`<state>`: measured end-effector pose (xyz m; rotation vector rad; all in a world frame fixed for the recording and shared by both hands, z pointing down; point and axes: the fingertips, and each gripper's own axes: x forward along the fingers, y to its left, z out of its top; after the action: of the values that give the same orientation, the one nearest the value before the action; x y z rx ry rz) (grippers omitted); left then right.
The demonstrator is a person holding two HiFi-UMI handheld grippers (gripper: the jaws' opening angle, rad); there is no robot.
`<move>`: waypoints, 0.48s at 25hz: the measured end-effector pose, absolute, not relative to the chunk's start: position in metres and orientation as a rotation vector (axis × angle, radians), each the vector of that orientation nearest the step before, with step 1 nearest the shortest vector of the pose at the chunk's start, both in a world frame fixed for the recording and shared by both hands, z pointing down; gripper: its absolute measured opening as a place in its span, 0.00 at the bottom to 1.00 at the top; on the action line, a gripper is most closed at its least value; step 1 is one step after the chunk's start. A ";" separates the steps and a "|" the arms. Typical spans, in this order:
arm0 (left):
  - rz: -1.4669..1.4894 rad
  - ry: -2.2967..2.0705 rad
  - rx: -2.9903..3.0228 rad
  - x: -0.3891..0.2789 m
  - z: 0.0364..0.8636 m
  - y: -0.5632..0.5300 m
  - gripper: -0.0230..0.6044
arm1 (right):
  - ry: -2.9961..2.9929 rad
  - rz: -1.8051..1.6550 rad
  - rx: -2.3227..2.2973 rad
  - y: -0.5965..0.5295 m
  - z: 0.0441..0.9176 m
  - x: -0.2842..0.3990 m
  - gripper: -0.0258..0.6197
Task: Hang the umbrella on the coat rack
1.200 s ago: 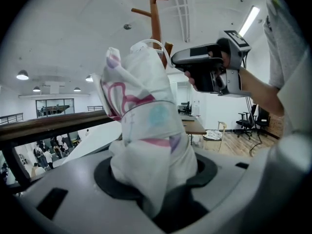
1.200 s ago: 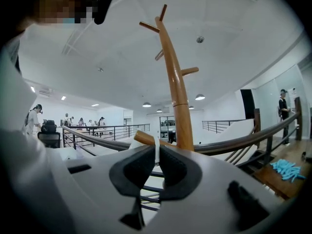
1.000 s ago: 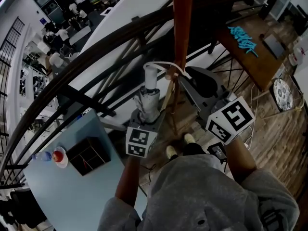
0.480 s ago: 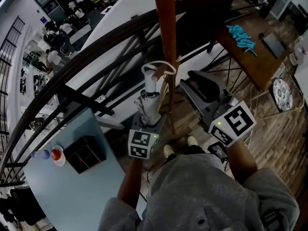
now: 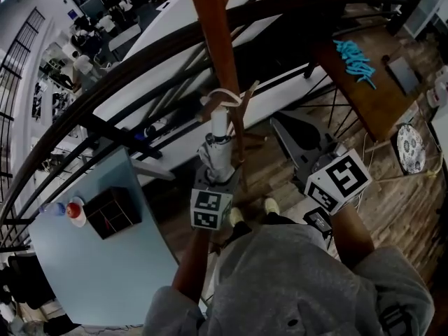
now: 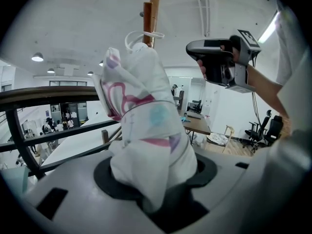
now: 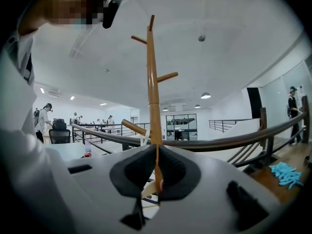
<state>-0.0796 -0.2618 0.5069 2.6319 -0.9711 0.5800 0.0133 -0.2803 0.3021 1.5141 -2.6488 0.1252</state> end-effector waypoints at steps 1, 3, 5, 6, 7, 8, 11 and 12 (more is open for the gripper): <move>0.587 -0.986 2.625 -0.078 0.509 -0.261 0.43 | -2.652 0.133 1.503 -0.280 0.304 0.016 0.09; 0.596 -1.018 2.611 -0.075 0.515 -0.260 0.43 | -2.659 0.140 1.481 -0.279 0.306 0.021 0.09; 0.599 -1.049 2.593 -0.073 0.522 -0.259 0.43 | -2.667 0.142 1.464 -0.278 0.307 0.024 0.09; 0.597 -1.064 2.583 -0.073 0.526 -0.259 0.43 | -2.673 0.142 1.457 -0.277 0.307 0.026 0.09; 0.594 -1.078 2.573 -0.072 0.529 -0.260 0.43 | -2.677 0.143 1.451 -0.276 0.308 0.027 0.09; 0.592 -1.092 2.564 -0.071 0.532 -0.260 0.43 | -2.681 0.145 1.446 -0.275 0.308 0.029 0.09; 0.608 -1.130 2.546 -0.066 0.541 -0.259 0.43 | -2.680 0.149 1.438 -0.272 0.310 0.039 0.09; 0.614 -1.141 2.538 -0.064 0.545 -0.258 0.43 | -2.676 0.149 1.437 -0.271 0.311 0.043 0.09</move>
<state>-0.0641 -0.2578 0.5452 2.5378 -1.1413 0.6141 0.0433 -0.2706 0.3110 1.4368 -2.6762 0.1488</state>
